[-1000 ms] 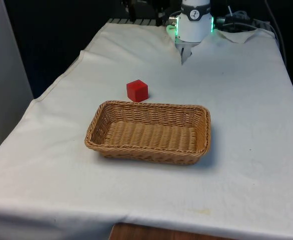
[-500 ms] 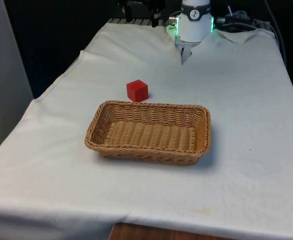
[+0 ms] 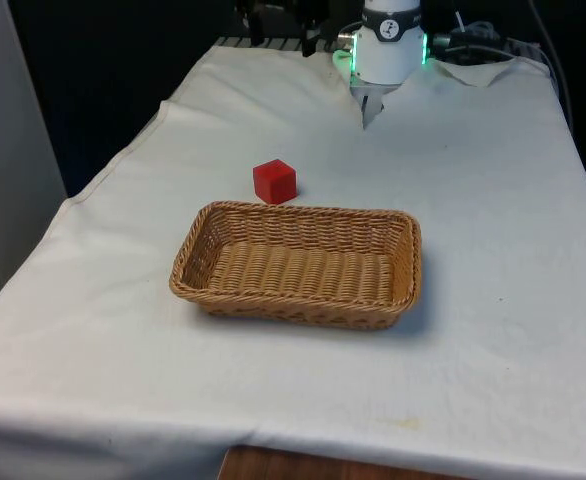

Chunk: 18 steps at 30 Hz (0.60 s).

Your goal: Pick up the cube and place it into the basket.

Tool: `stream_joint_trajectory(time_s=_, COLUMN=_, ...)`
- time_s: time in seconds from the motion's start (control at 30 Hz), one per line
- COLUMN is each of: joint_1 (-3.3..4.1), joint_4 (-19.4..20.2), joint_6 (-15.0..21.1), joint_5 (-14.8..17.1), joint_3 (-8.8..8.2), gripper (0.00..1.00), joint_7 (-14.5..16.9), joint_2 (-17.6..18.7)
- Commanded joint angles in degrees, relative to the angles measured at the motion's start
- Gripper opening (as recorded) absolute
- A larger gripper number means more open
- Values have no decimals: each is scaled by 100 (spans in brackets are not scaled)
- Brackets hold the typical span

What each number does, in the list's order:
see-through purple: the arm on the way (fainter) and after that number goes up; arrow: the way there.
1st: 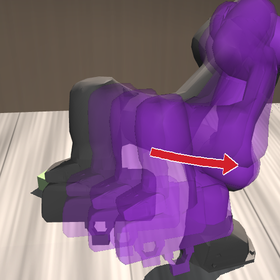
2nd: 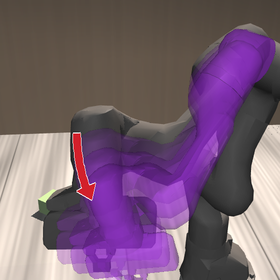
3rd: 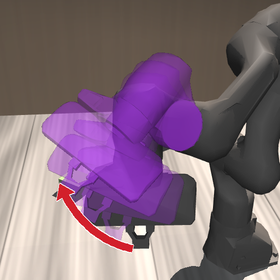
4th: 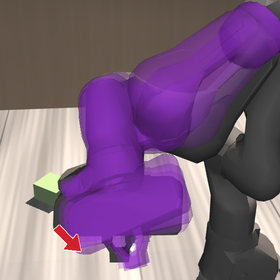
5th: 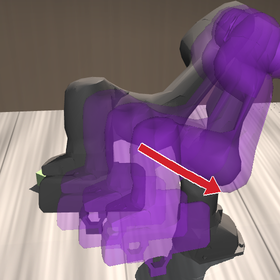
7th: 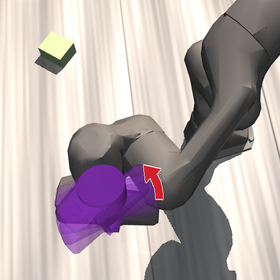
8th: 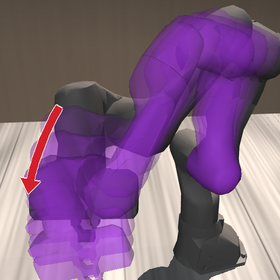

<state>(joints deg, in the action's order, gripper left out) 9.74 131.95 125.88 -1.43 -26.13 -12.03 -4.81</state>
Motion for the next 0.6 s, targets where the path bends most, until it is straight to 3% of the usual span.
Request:
stream_joint_trajectory(time_s=0.0, joint_1=-6, joint_4=-74, joint_6=6, joint_5=57, joint_3=-23, gripper=100, joint_7=52, joint_2=109)
stream_joint_trajectory(time_s=0.23, joint_1=-6, joint_4=-327, joint_6=-6, joint_5=74, joint_3=-69, gripper=100, joint_7=52, joint_2=418)
stream_joint_trajectory(time_s=0.57, joint_1=-6, joint_4=-355, joint_6=29, joint_5=29, joint_3=-69, gripper=100, joint_7=11, joint_2=487)
